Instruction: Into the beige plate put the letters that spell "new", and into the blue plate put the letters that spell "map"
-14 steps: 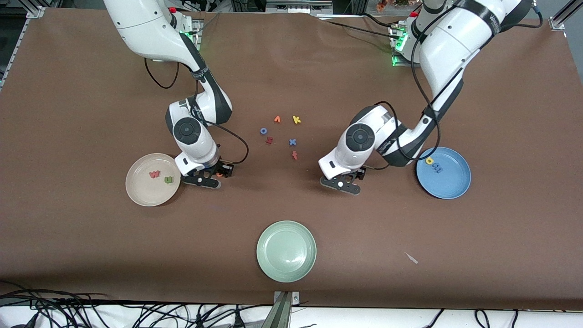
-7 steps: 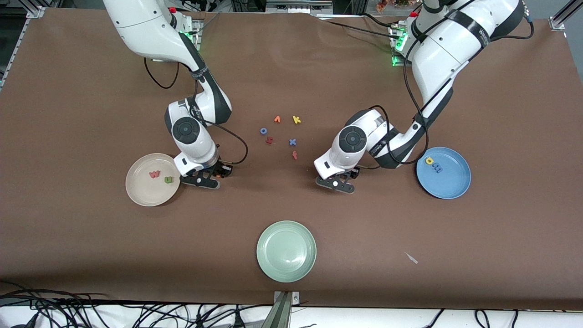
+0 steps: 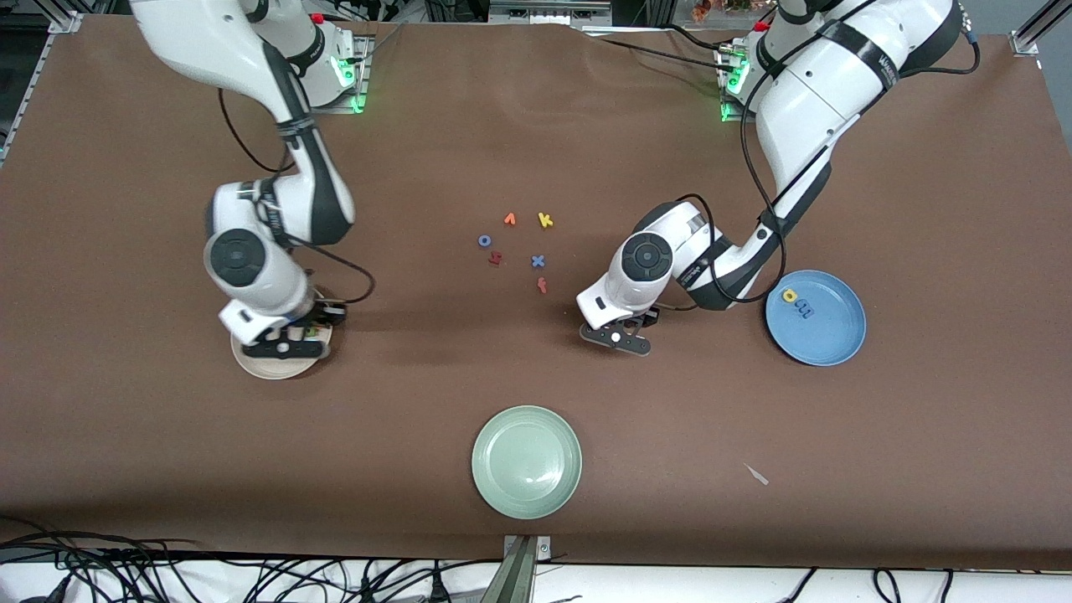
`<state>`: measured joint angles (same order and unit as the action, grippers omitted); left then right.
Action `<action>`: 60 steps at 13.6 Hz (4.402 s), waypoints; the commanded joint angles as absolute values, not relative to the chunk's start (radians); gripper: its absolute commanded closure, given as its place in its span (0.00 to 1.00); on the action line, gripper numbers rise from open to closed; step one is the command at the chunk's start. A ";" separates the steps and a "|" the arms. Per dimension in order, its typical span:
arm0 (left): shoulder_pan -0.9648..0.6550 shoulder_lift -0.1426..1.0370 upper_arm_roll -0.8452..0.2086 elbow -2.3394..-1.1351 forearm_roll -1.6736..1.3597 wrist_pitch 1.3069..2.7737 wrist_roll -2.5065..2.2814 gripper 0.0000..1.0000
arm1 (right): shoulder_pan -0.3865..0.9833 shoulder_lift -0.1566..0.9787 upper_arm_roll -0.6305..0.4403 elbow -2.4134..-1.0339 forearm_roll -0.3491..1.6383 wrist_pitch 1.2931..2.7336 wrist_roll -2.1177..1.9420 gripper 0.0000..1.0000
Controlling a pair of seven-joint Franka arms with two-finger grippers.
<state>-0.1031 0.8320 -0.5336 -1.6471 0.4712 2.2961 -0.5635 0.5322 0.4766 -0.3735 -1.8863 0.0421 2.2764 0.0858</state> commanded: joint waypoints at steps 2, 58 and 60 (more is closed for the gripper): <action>-0.115 0.833 -0.526 -1.641 0.503 2.287 -0.580 0.61 | 0.528 0.430 -0.462 -2.054 0.061 2.444 -0.130 0.76; 0.000 -0.038 0.015 -1.641 -0.027 1.555 0.094 0.00 | 0.075 0.104 -0.087 -1.482 0.055 1.559 -0.069 0.00; 0.006 -0.032 0.015 -1.635 -0.028 1.552 0.095 0.00 | 0.075 0.106 -0.087 -1.482 0.055 1.563 -0.069 0.00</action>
